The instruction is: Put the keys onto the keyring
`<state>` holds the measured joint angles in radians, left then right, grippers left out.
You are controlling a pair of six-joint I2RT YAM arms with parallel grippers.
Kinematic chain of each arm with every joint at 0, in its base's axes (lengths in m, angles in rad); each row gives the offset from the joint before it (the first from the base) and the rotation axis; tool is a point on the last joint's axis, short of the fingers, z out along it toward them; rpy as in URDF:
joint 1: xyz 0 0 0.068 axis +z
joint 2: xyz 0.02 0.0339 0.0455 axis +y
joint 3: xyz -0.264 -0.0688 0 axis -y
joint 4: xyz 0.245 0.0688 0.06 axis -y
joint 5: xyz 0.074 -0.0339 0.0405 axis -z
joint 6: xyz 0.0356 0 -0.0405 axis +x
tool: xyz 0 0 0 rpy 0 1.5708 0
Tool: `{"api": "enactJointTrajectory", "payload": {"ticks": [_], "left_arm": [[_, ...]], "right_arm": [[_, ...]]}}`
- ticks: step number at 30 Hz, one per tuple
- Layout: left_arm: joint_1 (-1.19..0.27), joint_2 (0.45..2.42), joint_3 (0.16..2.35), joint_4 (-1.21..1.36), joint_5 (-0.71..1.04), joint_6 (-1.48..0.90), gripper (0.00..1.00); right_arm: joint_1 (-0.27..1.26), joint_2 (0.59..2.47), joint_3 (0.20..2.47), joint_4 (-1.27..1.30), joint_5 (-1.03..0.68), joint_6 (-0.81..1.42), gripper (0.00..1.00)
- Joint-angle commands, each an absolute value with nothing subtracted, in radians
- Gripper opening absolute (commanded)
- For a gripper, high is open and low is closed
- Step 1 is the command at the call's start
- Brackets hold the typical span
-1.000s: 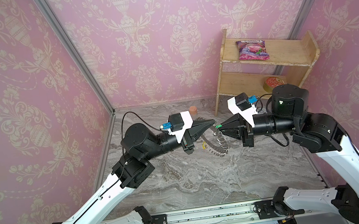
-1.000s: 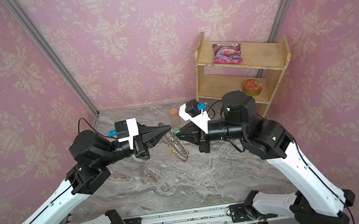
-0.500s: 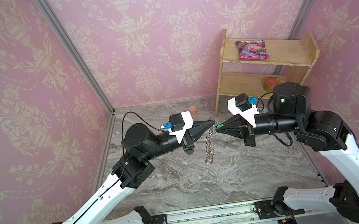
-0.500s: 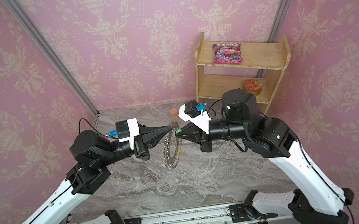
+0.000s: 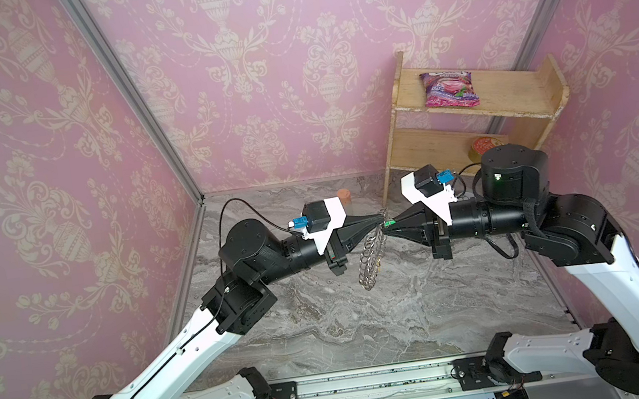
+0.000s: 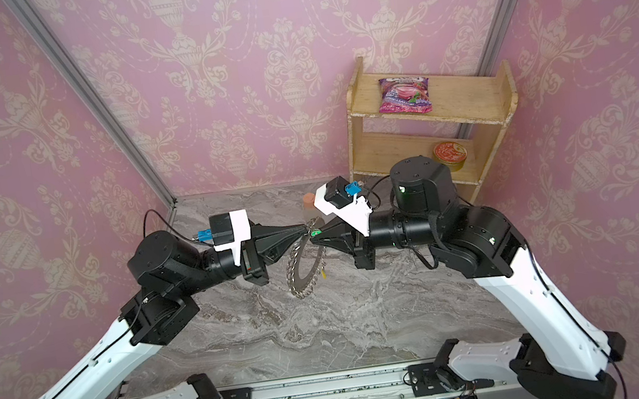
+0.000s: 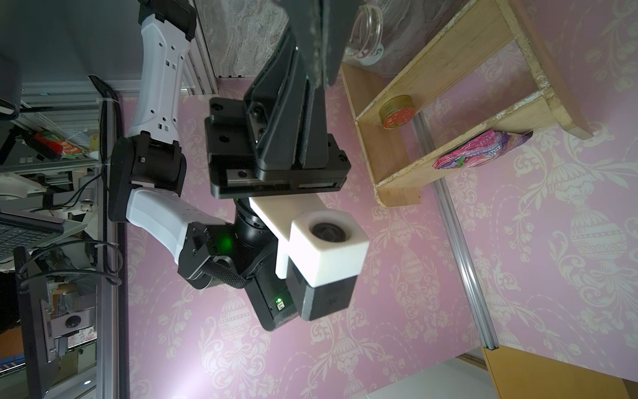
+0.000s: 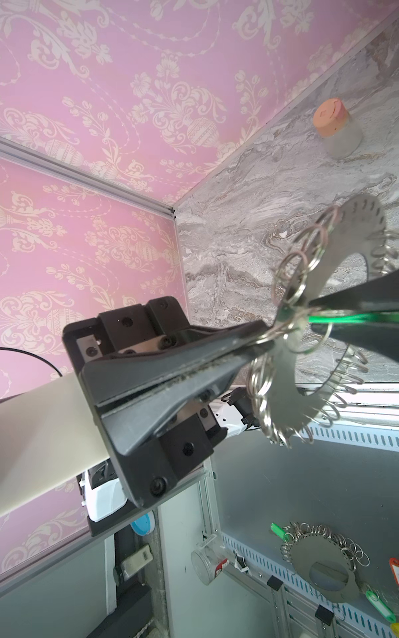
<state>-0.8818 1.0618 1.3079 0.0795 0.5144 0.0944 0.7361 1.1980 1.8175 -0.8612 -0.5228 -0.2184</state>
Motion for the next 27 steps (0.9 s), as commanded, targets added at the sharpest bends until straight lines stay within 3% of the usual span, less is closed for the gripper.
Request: {"api": "enactJointTrajectory", "payload": {"ticks": [1,21,27], "left_arm": [[-0.89,1.052,1.304,0.077,0.528,0.084,0.0],[-0.89,1.038,1.276,0.056,0.51,0.075,0.0],[-0.89,1.018,1.263,0.057,0.462,0.08,0.48]], "right_arm": [[0.741,1.195,1.859,-0.875,-0.484,-0.247,0.0],[0.744,1.206,1.921,-0.926,-0.431,-0.262,0.0],[0.743,1.212,1.93,-0.948,-0.419,-0.27,0.0]]}}
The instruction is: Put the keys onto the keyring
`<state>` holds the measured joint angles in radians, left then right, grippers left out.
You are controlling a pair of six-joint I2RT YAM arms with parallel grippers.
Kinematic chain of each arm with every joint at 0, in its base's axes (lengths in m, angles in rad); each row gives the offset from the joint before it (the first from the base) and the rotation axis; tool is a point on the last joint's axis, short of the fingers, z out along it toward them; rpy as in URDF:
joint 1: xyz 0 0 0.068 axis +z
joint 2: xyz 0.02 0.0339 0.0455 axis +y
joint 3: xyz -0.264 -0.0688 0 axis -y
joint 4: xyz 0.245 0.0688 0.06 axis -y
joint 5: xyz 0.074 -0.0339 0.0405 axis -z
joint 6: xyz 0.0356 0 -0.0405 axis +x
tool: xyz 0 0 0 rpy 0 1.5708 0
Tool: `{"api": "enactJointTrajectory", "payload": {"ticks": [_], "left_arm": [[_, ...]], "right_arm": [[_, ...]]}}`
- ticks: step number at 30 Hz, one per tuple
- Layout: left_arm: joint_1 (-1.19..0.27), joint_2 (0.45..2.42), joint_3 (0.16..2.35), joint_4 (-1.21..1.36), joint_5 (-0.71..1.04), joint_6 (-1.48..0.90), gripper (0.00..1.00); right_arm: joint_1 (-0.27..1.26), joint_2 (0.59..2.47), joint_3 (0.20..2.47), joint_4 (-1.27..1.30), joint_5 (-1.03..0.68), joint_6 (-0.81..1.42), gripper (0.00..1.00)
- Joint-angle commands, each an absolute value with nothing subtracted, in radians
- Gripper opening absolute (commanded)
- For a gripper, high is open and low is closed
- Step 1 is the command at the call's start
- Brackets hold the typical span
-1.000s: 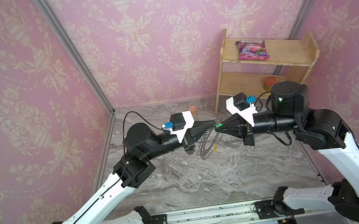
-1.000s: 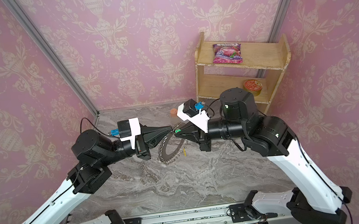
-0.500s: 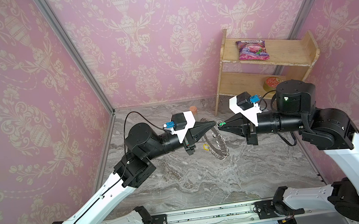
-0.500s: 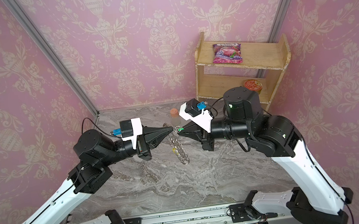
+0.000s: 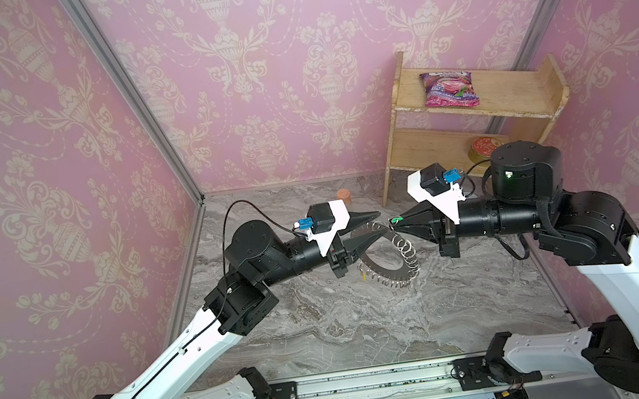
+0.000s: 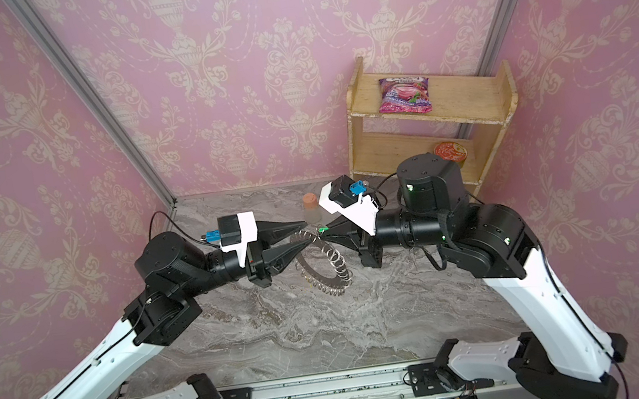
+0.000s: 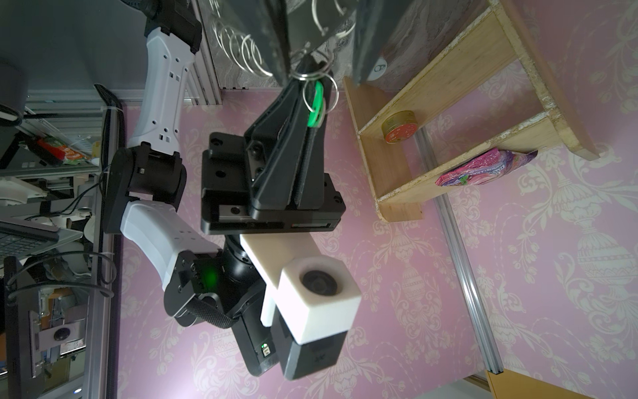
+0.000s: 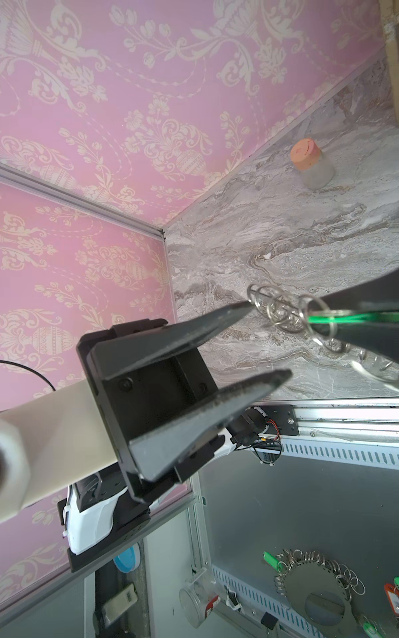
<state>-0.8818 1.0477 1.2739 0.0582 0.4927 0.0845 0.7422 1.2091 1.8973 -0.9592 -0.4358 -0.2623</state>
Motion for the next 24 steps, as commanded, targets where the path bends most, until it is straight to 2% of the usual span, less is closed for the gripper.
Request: {"api": "enactJointTrajectory", "payload": {"ticks": [1,4,10,24], "left_arm": [[-0.89,1.014,1.26,0.056,0.453,0.082,0.53],[-0.89,1.008,1.255,0.056,0.434,0.082,0.62],[-0.89,0.993,1.246,0.042,0.393,0.087,0.73],[-0.89,0.929,1.188,-0.01,0.236,0.106,0.91]], "right_arm": [[0.743,1.211,1.93,-0.95,-0.419,-0.271,0.0],[0.744,1.212,1.93,-0.952,-0.417,-0.27,0.0],[0.744,1.217,1.941,-0.976,-0.401,-0.274,0.0],[0.744,1.257,1.954,-1.058,-0.308,-0.285,0.0]]}}
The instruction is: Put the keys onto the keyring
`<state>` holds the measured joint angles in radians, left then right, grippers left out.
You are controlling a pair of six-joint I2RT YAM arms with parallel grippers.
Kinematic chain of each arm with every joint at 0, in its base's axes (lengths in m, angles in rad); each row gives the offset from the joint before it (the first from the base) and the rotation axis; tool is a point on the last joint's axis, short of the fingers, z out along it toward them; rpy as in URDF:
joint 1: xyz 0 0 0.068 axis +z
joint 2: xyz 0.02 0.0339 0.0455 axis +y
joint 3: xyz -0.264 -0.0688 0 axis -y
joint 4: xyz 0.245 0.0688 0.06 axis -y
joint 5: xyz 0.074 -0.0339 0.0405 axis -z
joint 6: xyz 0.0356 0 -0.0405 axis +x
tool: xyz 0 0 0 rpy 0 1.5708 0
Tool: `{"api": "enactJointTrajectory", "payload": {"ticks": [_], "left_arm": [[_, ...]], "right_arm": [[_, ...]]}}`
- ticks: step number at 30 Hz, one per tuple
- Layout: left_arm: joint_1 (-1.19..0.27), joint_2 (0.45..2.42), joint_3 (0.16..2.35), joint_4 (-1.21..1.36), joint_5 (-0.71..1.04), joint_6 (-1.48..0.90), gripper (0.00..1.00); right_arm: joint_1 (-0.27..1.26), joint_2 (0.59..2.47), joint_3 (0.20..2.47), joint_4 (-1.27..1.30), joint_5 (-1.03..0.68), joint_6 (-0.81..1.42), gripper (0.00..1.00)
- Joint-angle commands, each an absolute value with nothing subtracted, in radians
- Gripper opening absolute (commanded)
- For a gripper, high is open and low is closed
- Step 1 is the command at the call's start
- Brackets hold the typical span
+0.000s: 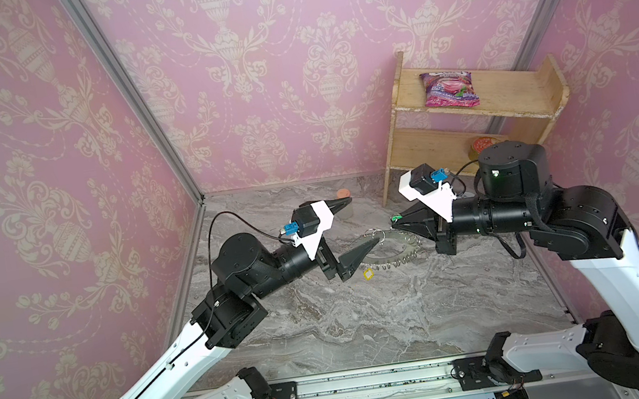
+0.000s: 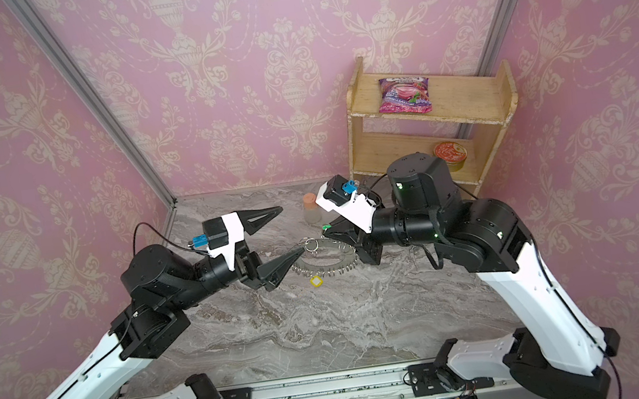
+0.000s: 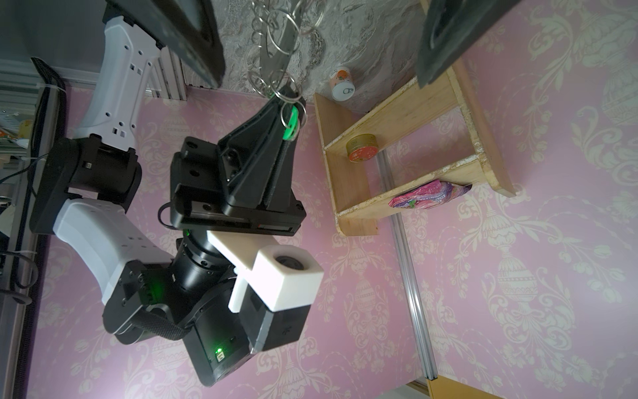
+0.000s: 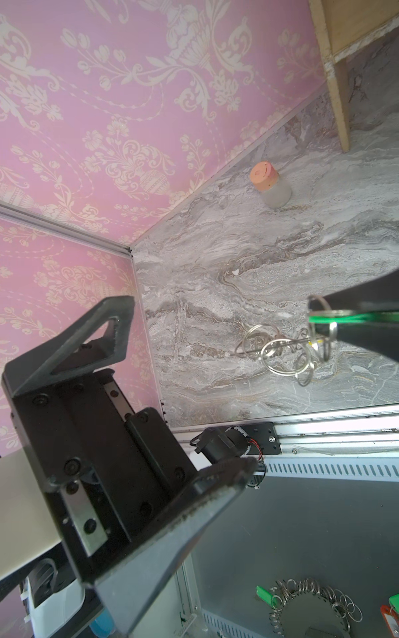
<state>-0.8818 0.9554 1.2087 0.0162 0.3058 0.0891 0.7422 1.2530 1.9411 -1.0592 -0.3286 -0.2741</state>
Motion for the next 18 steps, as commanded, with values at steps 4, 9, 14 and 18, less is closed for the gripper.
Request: {"api": "enactJointTrajectory", "payload": {"ticks": [4,9,14,18], "left_arm": [[-0.89,0.897,1.145,-0.043,0.139,0.099,0.97],[-0.89,0.841,1.066,-0.082,-0.038,0.073,0.99],[-0.89,0.795,1.002,-0.153,-0.218,0.046,0.99],[-0.89,0.762,0.957,-0.197,-0.305,0.029,0.99]], "right_arm": [[0.743,1.26,1.899,-1.046,-0.302,-0.265,0.0],[0.743,1.247,1.757,-0.958,-0.334,-0.207,0.0],[0.744,1.252,1.608,-0.829,-0.383,-0.123,0.0],[0.762,1.278,1.478,-0.69,-0.426,-0.04,0.0]]}}
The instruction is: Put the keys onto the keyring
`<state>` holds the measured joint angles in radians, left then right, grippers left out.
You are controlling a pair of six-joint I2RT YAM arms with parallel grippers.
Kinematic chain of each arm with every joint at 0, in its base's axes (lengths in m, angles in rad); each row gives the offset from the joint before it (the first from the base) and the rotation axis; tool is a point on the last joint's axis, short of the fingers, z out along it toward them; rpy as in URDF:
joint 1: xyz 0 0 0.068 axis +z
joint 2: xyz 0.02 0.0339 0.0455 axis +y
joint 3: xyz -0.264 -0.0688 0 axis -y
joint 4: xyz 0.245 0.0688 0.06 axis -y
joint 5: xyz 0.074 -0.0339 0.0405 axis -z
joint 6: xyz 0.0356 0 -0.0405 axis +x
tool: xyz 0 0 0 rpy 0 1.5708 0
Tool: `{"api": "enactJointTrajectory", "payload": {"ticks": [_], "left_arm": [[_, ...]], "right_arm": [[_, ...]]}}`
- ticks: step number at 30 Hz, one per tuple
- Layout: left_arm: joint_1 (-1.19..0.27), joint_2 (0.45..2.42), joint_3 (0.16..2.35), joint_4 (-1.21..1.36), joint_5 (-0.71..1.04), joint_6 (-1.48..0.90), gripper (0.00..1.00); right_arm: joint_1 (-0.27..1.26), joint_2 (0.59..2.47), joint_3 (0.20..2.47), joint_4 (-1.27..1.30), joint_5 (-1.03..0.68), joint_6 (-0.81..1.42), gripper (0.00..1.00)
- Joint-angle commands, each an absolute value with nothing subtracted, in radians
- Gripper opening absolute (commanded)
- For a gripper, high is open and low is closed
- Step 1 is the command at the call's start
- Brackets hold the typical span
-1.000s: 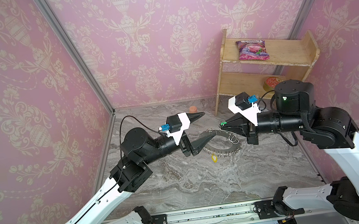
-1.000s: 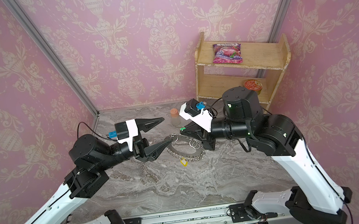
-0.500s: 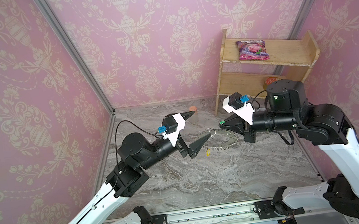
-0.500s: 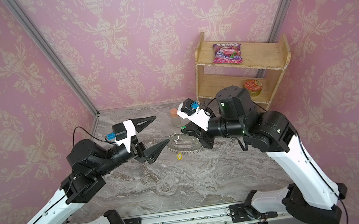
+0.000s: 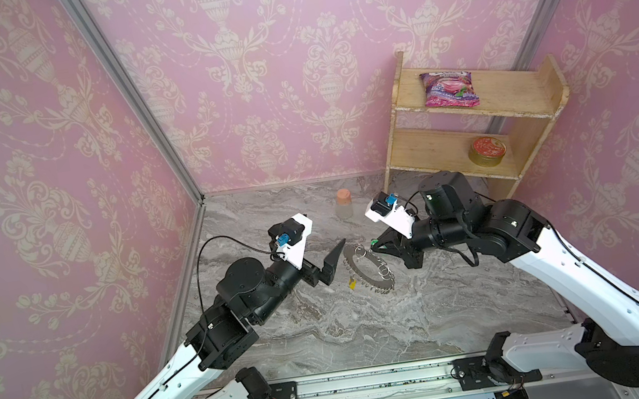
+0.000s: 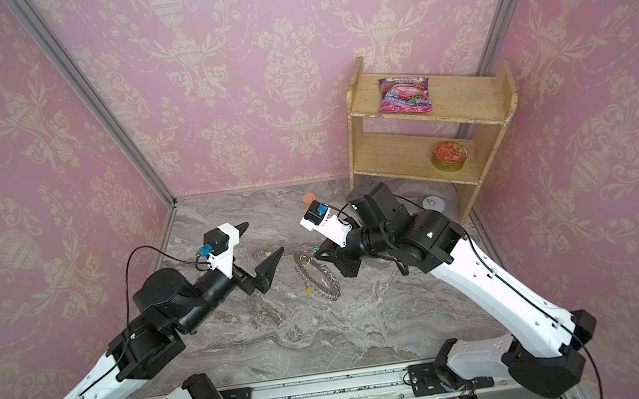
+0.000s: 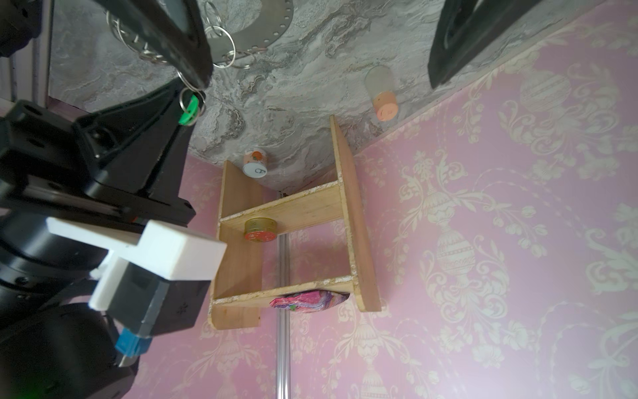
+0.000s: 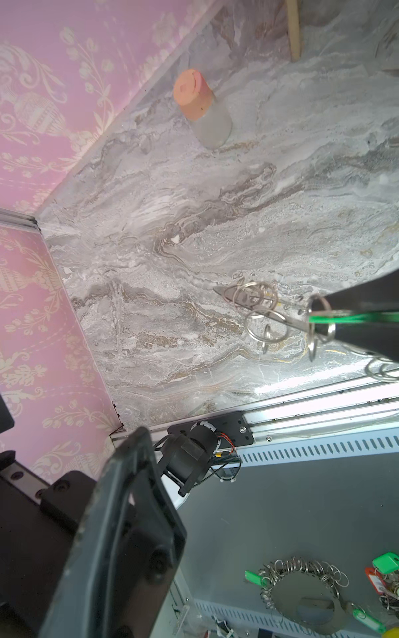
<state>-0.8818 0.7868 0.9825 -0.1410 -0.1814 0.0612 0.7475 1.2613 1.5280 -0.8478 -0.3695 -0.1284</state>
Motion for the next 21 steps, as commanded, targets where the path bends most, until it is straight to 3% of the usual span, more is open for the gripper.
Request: {"api": "enactJointTrajectory", "payload": {"ticks": [1,21], "left_arm": [[-0.89,0.754,0.948,-0.203,-0.322,0.022,0.99],[-0.89,0.703,0.895,-0.251,-0.387,0.009,0.99]], "right_arm": [[0.77,1.288,1.453,-0.659,-0.425,-0.025,0.0],[0.799,1.549,1.245,-0.337,-0.446,0.154,0.0]]}}
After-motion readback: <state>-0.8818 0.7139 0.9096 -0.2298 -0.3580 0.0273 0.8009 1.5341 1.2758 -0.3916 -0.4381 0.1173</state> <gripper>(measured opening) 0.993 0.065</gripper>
